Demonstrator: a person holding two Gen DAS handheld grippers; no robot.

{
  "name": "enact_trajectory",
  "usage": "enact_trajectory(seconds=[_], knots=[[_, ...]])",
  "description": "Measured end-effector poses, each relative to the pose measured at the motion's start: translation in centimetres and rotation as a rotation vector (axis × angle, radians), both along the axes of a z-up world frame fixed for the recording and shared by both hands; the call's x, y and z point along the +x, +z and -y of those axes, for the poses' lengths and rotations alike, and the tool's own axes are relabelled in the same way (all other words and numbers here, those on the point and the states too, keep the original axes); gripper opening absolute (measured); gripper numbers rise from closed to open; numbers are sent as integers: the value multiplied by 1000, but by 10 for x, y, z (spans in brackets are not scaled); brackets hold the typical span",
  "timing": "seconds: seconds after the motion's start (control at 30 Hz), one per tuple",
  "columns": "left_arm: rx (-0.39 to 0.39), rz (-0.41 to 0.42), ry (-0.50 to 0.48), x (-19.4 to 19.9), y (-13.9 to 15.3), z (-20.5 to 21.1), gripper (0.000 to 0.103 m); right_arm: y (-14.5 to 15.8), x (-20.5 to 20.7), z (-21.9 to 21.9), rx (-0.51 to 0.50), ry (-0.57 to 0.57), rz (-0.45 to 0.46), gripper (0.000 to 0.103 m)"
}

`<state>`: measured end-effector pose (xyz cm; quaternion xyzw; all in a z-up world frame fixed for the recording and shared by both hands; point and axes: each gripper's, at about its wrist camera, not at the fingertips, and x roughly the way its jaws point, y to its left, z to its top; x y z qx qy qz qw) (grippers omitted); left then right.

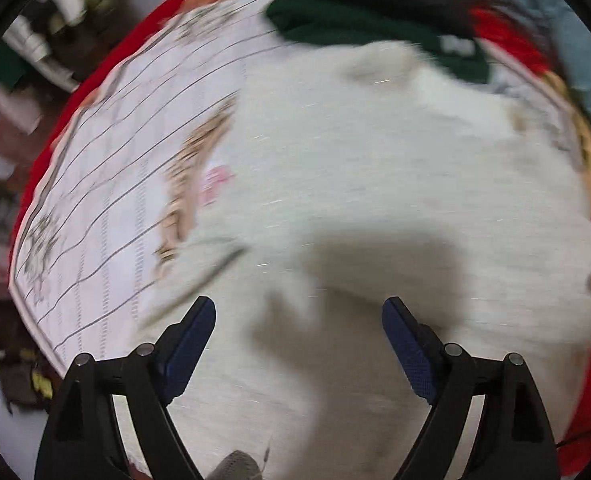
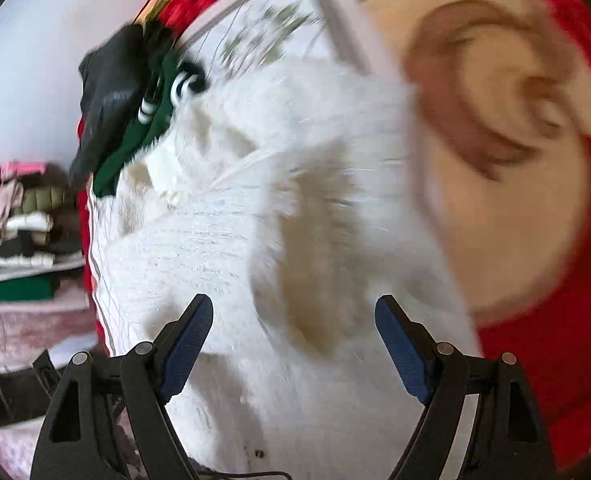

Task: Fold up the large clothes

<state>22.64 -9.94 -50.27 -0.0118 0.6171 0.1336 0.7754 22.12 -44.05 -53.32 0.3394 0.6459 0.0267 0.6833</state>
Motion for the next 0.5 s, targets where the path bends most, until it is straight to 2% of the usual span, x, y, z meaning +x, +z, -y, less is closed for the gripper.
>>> enact_trajectory(seconds=[0.03, 0.07, 0.1, 0.17, 0.2, 0.23, 0.3, 0.37, 0.43, 0.5], knots=[[17, -6, 10, -1, -4, -8, 85, -7, 7, -8, -5, 25, 7, 35], [32, -11, 16, -3, -8, -15, 85, -11, 12, -13, -56, 41, 4, 19], [36, -10, 18, -3, -10, -19, 85, -8, 16, -16, -123, 34, 22, 9], [42, -5, 16, -8, -12, -24, 85, 2, 18, -13, -241, -3, 67, 9], [41, -4, 12, -9, -13, -25, 85, 0, 20, -12, -302, -5, 49, 9], [37, -7, 4, -12, -14, -25, 85, -7, 19, -10, -321, -15, 8, 9], [18, -20, -7, -14, -14, -24, 85, -16, 15, -4, -260, -42, -60, 10], [-14, -23, -31, -14, -7, -18, 85, -1, 6, 3, -195, -82, -59, 12], [-17, -5, -80, -14, 2, -7, 85, 21, -6, 10, -227, -89, -57, 33], [-14, 15, -130, -13, 9, 8, 85, 43, -17, 15, -341, -71, -71, 39]])
